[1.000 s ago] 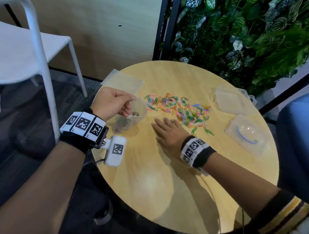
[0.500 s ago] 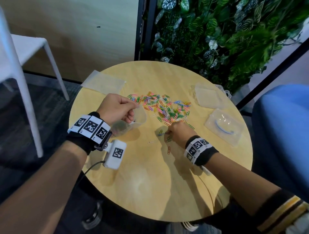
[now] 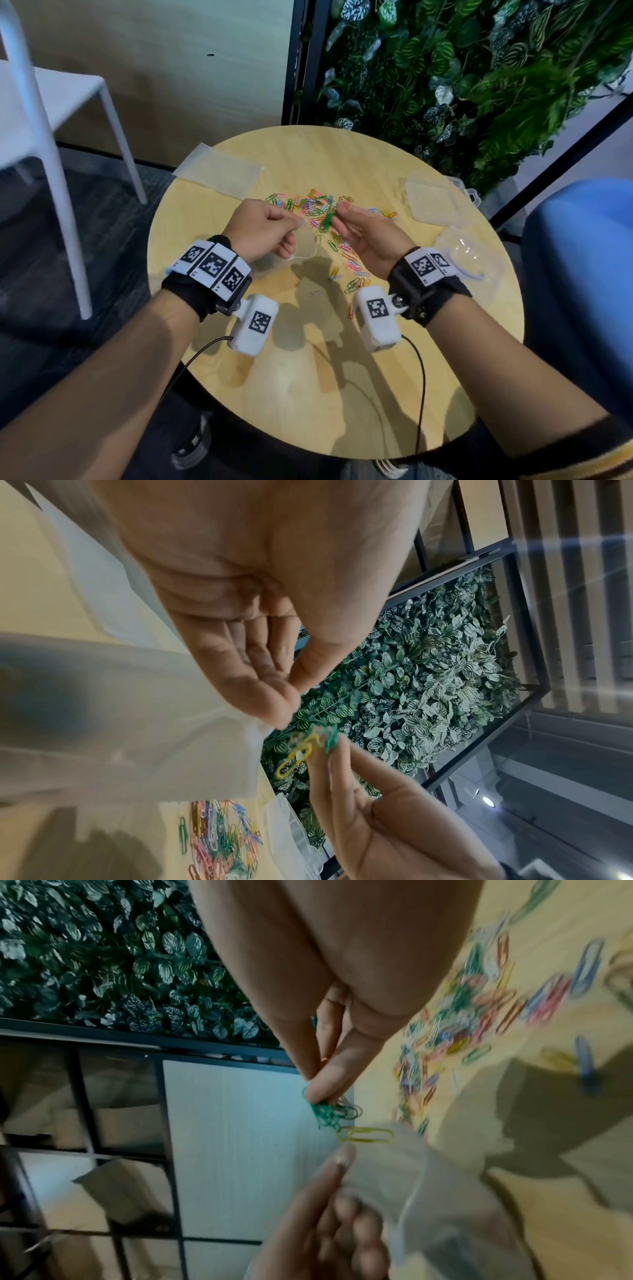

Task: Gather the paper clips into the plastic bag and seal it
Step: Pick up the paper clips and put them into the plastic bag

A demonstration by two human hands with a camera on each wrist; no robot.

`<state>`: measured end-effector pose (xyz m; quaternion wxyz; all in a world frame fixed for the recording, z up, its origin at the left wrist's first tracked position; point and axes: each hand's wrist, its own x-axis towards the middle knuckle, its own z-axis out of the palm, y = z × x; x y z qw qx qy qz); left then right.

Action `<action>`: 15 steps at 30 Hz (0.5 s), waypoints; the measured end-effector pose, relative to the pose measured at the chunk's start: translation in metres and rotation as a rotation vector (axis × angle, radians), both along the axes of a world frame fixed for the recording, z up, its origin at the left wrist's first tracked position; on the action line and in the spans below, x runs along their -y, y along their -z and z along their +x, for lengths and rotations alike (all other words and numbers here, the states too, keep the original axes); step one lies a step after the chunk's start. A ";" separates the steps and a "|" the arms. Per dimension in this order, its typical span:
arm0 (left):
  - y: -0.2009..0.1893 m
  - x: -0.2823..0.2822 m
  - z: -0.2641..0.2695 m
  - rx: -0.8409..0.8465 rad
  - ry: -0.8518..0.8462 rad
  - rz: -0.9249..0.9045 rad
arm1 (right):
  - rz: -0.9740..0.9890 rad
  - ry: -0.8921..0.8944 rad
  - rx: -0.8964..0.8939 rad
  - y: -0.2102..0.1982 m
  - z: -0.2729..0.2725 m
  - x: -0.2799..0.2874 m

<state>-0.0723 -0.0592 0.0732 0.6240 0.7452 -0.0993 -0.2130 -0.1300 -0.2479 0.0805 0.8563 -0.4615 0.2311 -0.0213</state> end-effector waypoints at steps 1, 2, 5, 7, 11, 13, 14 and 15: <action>0.000 0.001 -0.001 0.002 -0.002 -0.002 | 0.008 -0.014 0.007 -0.001 0.001 -0.009; 0.000 0.001 -0.001 0.002 -0.006 -0.008 | -0.019 -0.032 0.001 0.001 0.002 -0.017; -0.001 -0.001 -0.002 0.005 -0.021 -0.019 | -0.214 -0.098 -0.039 0.008 -0.001 -0.038; -0.002 -0.002 -0.003 0.008 -0.019 -0.023 | -0.398 -0.132 -0.079 0.015 -0.002 -0.044; -0.002 0.001 -0.004 -0.007 -0.005 -0.035 | -0.812 -0.203 -0.111 0.018 -0.001 -0.040; -0.001 0.003 -0.003 -0.006 0.001 -0.022 | -1.004 -0.250 -0.082 0.014 -0.002 -0.037; -0.001 0.003 -0.002 -0.006 0.005 -0.019 | -1.066 -0.278 -0.058 0.010 -0.003 -0.038; 0.000 0.002 -0.002 -0.007 0.010 -0.018 | -1.127 -0.311 -0.020 0.007 -0.004 -0.039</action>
